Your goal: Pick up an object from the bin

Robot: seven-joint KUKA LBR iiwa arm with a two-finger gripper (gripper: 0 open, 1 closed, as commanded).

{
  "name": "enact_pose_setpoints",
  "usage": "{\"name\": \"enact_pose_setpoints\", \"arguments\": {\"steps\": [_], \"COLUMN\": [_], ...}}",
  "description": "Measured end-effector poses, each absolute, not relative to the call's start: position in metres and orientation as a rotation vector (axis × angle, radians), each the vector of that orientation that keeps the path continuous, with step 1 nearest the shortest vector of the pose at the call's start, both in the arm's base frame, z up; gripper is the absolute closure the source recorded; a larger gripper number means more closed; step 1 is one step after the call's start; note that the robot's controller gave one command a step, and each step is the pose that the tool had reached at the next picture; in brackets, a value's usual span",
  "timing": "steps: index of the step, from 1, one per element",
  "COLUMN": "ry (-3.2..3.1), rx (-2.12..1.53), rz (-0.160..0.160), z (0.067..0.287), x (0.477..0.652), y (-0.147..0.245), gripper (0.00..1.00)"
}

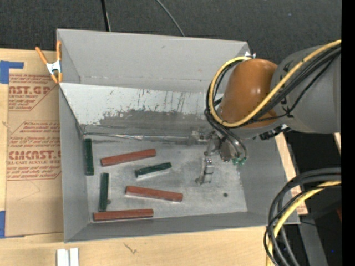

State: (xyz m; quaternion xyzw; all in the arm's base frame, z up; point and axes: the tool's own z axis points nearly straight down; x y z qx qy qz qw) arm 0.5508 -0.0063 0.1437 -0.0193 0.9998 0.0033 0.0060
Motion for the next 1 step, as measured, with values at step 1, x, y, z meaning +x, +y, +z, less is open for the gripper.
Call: {"name": "enact_pose_setpoints", "arguments": {"steps": [1], "ry": [3.146], "rx": [-0.075], "rz": [-0.004], "z": [0.1207], "x": [0.5509], "y": [-0.0062], "gripper": [0.0]}}
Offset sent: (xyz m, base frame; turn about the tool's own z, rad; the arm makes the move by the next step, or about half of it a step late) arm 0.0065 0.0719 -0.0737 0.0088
